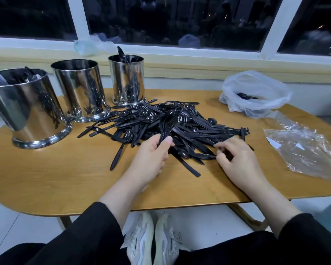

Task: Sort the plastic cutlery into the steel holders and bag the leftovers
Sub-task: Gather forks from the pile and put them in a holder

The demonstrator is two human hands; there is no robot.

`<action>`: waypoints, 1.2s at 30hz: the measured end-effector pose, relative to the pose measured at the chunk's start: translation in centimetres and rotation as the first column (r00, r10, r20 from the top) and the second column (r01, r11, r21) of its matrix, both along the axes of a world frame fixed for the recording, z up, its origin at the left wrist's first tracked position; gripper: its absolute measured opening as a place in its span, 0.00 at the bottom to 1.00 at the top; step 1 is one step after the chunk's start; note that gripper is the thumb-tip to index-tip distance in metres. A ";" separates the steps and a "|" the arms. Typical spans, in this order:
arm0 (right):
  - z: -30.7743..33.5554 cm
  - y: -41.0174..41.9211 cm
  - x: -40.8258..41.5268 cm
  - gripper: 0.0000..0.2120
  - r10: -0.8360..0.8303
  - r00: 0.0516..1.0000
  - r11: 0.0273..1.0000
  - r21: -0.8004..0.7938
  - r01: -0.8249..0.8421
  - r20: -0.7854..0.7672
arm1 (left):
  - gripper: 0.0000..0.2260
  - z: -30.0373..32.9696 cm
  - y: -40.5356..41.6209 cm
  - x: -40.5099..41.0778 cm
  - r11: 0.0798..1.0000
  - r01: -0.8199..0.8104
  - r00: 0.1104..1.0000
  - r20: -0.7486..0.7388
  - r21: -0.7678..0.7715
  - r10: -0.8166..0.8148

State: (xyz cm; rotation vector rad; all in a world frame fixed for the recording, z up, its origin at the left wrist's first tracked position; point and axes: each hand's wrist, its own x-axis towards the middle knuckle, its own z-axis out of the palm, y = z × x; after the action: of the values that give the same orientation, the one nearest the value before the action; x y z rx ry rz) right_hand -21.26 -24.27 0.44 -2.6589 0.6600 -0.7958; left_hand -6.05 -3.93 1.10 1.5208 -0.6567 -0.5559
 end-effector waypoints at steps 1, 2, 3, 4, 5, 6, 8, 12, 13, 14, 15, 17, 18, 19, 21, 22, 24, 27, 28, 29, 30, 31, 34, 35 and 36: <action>0.0 0.1 0.0 0.10 0.010 0.999 0.999 -0.036 -0.012 -0.041 | 0.10 0.0 0.1 0.1 1.000 -0.012 1.000 -0.011 -0.012 0.012; -0.1 0.4 0.1 0.10 0.014 0.995 0.998 -0.068 -0.020 -0.094 | 0.10 -0.1 0.2 0.1 1.000 -0.022 1.000 -0.020 -0.022 0.021; -0.1 0.6 0.2 0.11 0.011 0.989 0.995 -0.092 -0.025 -0.146 | 0.10 -0.1 0.3 0.1 0.999 -0.029 0.999 -0.025 -0.029 0.028; -0.2 0.7 0.2 0.12 0.006 0.983 0.993 -0.111 -0.027 -0.184 | 0.10 -0.2 0.4 0.0 0.999 -0.033 0.999 -0.026 -0.035 0.033; -0.3 0.6 0.3 0.12 0.000 0.979 0.992 -0.121 -0.025 -0.203 | 0.10 -0.2 0.4 -0.1 0.999 -0.036 0.999 -0.025 -0.039 0.035; -0.4 0.6 0.3 0.12 -0.007 0.978 0.992 -0.124 -0.019 -0.207 | 0.10 -0.2 0.4 -0.1 0.998 -0.036 0.999 -0.023 -0.043 0.035; -0.4 0.4 0.3 0.11 -0.015 0.980 0.993 -0.118 -0.009 -0.201 | 0.10 -0.1 0.4 -0.2 0.998 -0.036 0.999 -0.015 -0.046 0.035; -0.6 0.6 0.3 0.08 -0.004 0.985 0.992 -0.122 -0.018 -0.170 | 0.12 -0.1 0.5 -0.2 0.997 -0.061 0.998 -0.037 -0.057 0.059; -0.6 0.6 0.2 0.08 0.002 0.988 0.992 -0.124 -0.021 -0.156 | 0.12 -0.1 0.5 -0.2 0.996 -0.066 0.997 -0.048 -0.062 0.064; -0.7 0.6 0.2 0.07 0.008 0.989 0.992 -0.124 -0.026 -0.146 | 0.12 0.0 0.6 -0.3 0.996 -0.070 0.996 -0.053 -0.061 0.066; -0.7 0.6 0.2 0.06 0.017 0.990 0.992 -0.123 -0.034 -0.139 | 0.12 0.0 0.5 -0.3 0.996 -0.070 0.996 -0.052 -0.058 0.067; -0.7 0.5 0.1 0.05 0.041 0.991 0.991 -0.124 -0.057 -0.130 | 0.13 0.1 0.5 -0.4 0.996 -0.068 0.997 -0.047 -0.050 0.066; -0.7 0.4 0.1 0.05 0.054 0.990 0.990 -0.121 -0.069 -0.128 | 0.13 0.2 0.6 -0.4 0.997 -0.068 0.997 -0.046 -0.047 0.066; -0.6 0.4 0.1 0.05 0.065 0.990 0.990 -0.115 -0.079 -0.122 | 0.14 0.2 0.6 -0.4 0.997 -0.068 0.997 -0.048 -0.045 0.065; -0.2 0.5 0.2 0.04 0.087 0.993 0.994 -0.055 -0.092 -0.079 | 0.17 0.4 0.6 -0.4 0.996 -0.073 0.996 -0.062 -0.050 0.070; 0.1 0.7 0.3 0.04 0.101 0.994 0.995 0.005 -0.100 -0.031 | 0.17 0.4 0.6 -0.3 0.995 -0.079 0.994 -0.074 -0.055 0.075; 1.2 1.6 0.6 0.04 0.107 0.987 0.978 0.167 -0.125 0.117 | 0.14 0.4 0.7 -0.3 0.994 -0.080 0.993 -0.095 -0.068 0.073; 3.2 3.6 1.7 0.01 0.013 0.957 0.893 0.428 -0.142 0.291 | 0.12 0.3 0.6 -0.4 0.993 -0.077 0.993 -0.097 -0.085 0.068; 3.6 4.3 2.2 0.01 -0.002 0.949 0.848 0.503 -0.166 0.316 | 0.13 0.2 0.5 -0.4 0.993 -0.083 0.994 -0.084 -0.086 0.076; 3.8 5.1 2.7 0.02 0.002 0.942 0.796 0.570 -0.204 0.335 | 0.13 0.2 0.4 -0.4 0.992 -0.087 0.994 -0.069 -0.087 0.081; 3.9 5.8 3.2 0.04 0.015 0.939 0.745 0.623 -0.240 0.343 | 0.13 0.1 0.3 -0.4 0.992 -0.083 0.995 -0.057 -0.092 0.078; 3.8 6.5 3.7 0.05 0.029 0.940 0.711 0.654 -0.259 0.340 | 0.13 0.1 0.2 -0.4 0.992 -0.073 0.996 -0.050 -0.102 0.068; 3.2 7.9 5.0 0.06 0.035 0.949 0.709 0.661 -0.246 0.314 | 0.12 0.1 0.2 -0.4 0.992 -0.067 0.997 -0.039 -0.104 0.063; 3.1 8.2 5.3 0.07 0.024 0.948 0.706 0.667 -0.240 0.316 | 0.11 0.1 0.3 -0.4 0.993 -0.065 0.998 -0.034 -0.098 0.062; 2.9 8.4 5.5 0.07 0.010 0.947 0.697 0.677 -0.237 0.322 | 0.11 0.2 0.4 -0.4 0.994 -0.059 0.998 -0.026 -0.090 0.057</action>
State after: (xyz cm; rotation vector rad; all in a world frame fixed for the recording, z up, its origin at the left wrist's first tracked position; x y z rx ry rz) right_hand -15.73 -15.92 3.39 -1.8035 0.5474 -0.6907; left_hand -6.47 -3.55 1.30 1.4423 -0.6099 -0.4922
